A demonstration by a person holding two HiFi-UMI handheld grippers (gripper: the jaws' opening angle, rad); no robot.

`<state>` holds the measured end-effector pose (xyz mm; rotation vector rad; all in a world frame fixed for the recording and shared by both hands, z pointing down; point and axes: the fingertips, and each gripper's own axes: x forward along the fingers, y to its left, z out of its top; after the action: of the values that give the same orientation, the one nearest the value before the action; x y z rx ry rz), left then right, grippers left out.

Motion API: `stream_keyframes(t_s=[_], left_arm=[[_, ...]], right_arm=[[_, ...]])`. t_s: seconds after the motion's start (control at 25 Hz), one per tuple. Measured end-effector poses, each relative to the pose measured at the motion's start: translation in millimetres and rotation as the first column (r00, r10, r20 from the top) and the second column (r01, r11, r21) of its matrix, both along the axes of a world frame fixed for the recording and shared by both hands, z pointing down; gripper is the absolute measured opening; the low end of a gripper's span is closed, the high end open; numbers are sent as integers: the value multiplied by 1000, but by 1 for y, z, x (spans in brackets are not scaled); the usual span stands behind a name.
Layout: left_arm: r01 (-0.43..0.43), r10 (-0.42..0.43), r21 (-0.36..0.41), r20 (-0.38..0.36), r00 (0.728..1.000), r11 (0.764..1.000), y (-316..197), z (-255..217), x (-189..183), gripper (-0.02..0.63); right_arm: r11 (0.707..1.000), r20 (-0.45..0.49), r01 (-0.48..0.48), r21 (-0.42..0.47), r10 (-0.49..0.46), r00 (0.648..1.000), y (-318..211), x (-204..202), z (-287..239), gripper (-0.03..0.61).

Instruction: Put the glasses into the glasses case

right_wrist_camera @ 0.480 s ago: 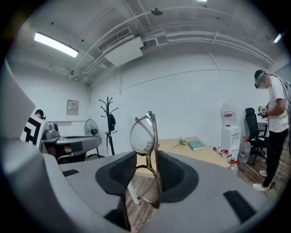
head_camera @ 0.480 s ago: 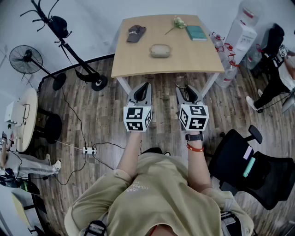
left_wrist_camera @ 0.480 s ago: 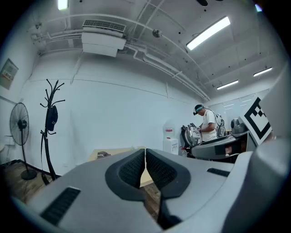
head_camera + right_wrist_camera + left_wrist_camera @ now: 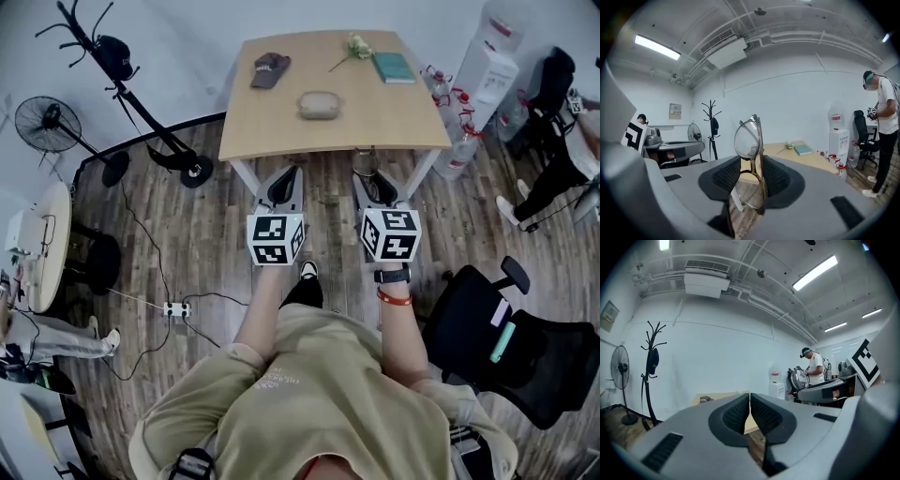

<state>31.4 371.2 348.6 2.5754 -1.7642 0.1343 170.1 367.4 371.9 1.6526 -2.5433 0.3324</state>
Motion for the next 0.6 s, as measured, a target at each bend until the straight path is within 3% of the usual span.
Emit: stream_keyframes(t_s=[0.28, 0.6], left_arm=[[3, -3, 5, -7, 1000, 1000, -40, 11, 3, 29], [1, -1, -2, -31, 1000, 1000, -130, 17, -12, 29]], right_arm=[[1000, -5, 5, 4, -5, 1000, -42, 1, 6, 164], [1000, 11, 29, -10, -28, 1000, -129, -22, 7, 166]])
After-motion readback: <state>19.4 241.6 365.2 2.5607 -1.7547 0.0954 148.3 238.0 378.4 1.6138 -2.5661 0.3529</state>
